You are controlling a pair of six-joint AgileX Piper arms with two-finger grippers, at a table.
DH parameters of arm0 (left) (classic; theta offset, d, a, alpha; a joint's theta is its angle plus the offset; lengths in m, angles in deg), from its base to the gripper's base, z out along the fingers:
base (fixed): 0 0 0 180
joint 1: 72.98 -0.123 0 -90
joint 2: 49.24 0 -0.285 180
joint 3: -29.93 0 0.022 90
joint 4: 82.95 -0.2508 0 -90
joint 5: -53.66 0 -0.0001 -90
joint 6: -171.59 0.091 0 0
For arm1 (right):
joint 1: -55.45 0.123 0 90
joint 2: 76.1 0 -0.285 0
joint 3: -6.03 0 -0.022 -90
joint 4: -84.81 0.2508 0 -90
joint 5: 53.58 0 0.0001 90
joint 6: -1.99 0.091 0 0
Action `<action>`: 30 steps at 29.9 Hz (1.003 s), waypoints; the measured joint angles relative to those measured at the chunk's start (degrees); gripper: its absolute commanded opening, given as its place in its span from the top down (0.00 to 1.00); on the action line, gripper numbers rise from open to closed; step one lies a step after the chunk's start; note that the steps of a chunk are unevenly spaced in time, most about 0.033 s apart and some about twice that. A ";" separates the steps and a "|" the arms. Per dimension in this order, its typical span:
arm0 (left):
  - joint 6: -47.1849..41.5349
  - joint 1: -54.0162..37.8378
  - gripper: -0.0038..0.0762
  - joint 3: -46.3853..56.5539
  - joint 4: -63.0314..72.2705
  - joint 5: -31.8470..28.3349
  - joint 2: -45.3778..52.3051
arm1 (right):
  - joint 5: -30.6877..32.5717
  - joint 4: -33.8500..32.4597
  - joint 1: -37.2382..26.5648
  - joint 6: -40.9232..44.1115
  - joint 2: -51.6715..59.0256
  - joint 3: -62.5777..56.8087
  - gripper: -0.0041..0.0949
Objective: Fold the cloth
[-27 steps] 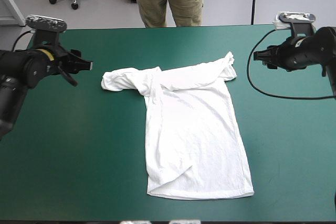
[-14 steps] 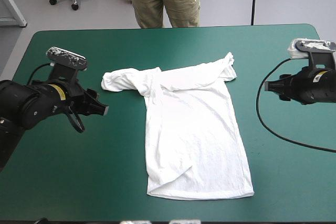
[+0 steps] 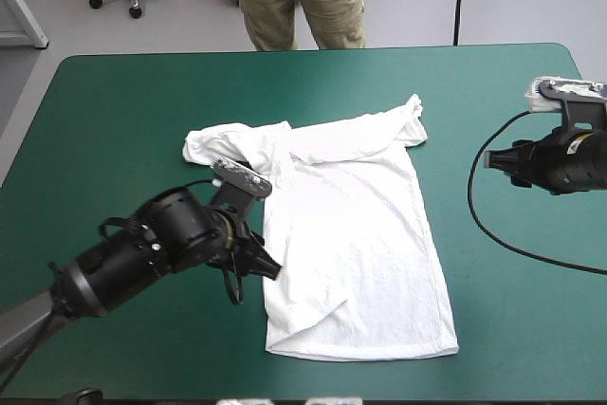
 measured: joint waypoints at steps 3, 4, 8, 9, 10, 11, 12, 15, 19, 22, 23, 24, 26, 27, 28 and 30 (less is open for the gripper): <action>-3.42 3.91 0.51 2.24 -0.31 -0.90 -2.53 | 0.00 -0.73 0.00 0.18 0.00 0.00 0.47; -4.52 4.86 0.51 2.68 0.03 -1.19 -3.16 | 0.00 -0.81 0.00 0.25 0.00 0.00 0.47; -6.54 6.02 0.48 3.79 4.52 -2.82 -4.39 | 0.05 -1.32 0.00 0.38 0.00 0.00 0.47; -6.73 6.02 0.46 4.24 5.90 -3.54 -4.45 | 0.05 -1.53 0.00 0.38 0.00 0.00 0.47; -6.88 6.08 0.44 4.68 7.22 -4.08 -4.45 | 0.05 -1.86 0.00 0.38 0.00 0.00 0.47; -6.89 6.13 0.42 5.13 8.08 -4.47 -4.45 | 0.05 -2.12 0.00 0.38 0.00 0.00 0.47; -6.89 6.13 0.40 5.59 9.12 -4.66 -4.45 | 0.05 -2.26 0.00 0.38 0.00 0.00 0.47; -7.32 6.24 0.40 7.46 10.77 -5.16 -4.45 | 0.05 -2.40 0.00 0.38 0.00 0.00 0.47; -7.52 6.24 0.40 10.44 11.31 -6.42 -4.45 | 0.05 -2.35 0.00 0.38 0.00 0.00 0.47; -7.52 6.24 0.40 13.22 11.96 -8.54 -4.45 | 0.05 -2.35 0.00 0.38 0.00 0.00 0.47; -7.52 6.24 0.40 14.22 12.34 -9.70 -4.45 | 0.05 -2.35 0.00 0.38 0.00 0.00 0.47; -7.52 6.24 0.40 15.00 12.72 -10.67 -4.45 | 0.05 -2.35 0.00 0.38 0.00 0.00 0.47; -7.52 6.24 0.40 16.76 13.64 -12.68 -4.76 | 0.05 -2.35 0.00 0.38 0.00 0.00 0.48; -7.52 6.24 0.41 17.38 14.09 -13.43 -5.01 | 0.05 -2.35 0.00 0.38 0.00 0.00 0.49; -7.47 6.30 0.43 18.29 14.56 -14.19 -5.63 | 0.05 -2.35 0.00 0.38 0.00 0.00 0.51; -7.36 6.30 0.48 19.43 15.32 -15.30 -6.71 | 0.05 -2.35 0.00 0.38 0.00 0.00 0.52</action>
